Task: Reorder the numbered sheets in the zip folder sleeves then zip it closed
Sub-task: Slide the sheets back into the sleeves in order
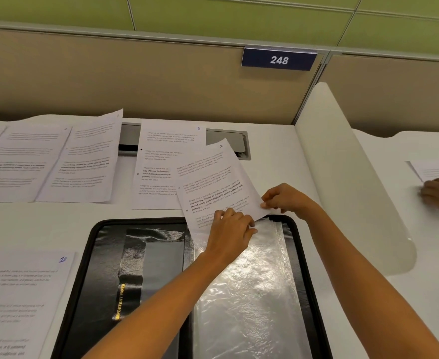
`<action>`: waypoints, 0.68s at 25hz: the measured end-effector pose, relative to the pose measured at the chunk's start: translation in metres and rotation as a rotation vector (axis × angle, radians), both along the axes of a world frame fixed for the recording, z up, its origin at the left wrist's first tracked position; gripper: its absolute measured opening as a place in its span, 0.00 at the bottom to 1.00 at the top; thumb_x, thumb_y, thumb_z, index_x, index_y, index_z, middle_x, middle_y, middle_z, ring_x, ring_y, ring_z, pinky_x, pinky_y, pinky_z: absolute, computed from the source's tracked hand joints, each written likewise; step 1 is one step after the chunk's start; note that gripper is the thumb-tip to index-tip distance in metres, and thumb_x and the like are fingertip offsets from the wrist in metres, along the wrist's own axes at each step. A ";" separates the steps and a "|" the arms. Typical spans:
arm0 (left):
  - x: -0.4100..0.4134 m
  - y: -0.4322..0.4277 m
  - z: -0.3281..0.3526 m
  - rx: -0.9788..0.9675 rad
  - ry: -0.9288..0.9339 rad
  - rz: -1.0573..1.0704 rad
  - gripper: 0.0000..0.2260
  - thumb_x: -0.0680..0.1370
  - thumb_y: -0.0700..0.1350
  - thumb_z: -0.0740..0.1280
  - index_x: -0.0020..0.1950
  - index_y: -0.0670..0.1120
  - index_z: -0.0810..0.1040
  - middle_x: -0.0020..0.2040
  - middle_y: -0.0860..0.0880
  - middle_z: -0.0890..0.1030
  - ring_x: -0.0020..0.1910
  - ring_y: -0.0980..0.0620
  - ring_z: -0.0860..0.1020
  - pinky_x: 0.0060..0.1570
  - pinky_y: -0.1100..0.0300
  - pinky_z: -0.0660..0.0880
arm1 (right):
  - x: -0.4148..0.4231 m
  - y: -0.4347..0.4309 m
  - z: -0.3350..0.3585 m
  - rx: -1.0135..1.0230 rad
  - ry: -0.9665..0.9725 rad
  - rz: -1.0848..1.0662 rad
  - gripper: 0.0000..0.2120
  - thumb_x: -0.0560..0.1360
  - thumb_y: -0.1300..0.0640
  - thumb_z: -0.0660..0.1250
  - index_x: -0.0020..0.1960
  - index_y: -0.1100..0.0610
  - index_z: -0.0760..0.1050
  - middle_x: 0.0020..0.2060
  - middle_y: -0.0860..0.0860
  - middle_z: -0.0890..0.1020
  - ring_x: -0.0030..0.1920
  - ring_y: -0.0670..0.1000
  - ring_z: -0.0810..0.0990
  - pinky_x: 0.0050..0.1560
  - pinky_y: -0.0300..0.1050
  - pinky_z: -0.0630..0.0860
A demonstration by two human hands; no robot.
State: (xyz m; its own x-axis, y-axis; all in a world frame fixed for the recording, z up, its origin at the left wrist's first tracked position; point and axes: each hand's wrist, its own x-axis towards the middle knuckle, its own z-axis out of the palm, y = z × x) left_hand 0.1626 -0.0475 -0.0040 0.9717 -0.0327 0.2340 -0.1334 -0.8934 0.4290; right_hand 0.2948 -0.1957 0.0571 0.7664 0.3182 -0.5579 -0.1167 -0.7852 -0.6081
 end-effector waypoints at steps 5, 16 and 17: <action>0.003 -0.009 0.002 -0.002 -0.042 0.025 0.09 0.78 0.55 0.64 0.48 0.52 0.82 0.43 0.54 0.82 0.47 0.52 0.75 0.52 0.53 0.67 | -0.005 0.001 0.006 0.014 0.036 -0.004 0.05 0.70 0.62 0.75 0.45 0.57 0.81 0.37 0.51 0.78 0.38 0.46 0.72 0.36 0.39 0.67; 0.007 -0.020 0.009 0.031 -0.152 0.104 0.06 0.73 0.53 0.73 0.49 0.55 0.83 0.44 0.53 0.80 0.46 0.52 0.75 0.47 0.53 0.71 | -0.016 0.006 0.013 0.037 0.091 -0.132 0.03 0.69 0.63 0.74 0.40 0.59 0.81 0.34 0.50 0.80 0.35 0.46 0.74 0.29 0.35 0.69; 0.008 -0.021 0.010 0.026 -0.147 0.106 0.07 0.73 0.53 0.73 0.49 0.54 0.83 0.45 0.53 0.79 0.46 0.51 0.75 0.47 0.53 0.71 | -0.019 0.007 0.013 0.039 0.096 -0.141 0.02 0.70 0.66 0.73 0.41 0.60 0.81 0.34 0.51 0.80 0.34 0.45 0.74 0.26 0.33 0.69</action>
State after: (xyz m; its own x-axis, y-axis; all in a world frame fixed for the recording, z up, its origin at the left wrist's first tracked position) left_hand 0.1704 -0.0682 0.0057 0.9252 0.0603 0.3745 -0.0973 -0.9165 0.3880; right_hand 0.2759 -0.1886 0.0701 0.7488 0.2347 -0.6199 -0.2827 -0.7328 -0.6189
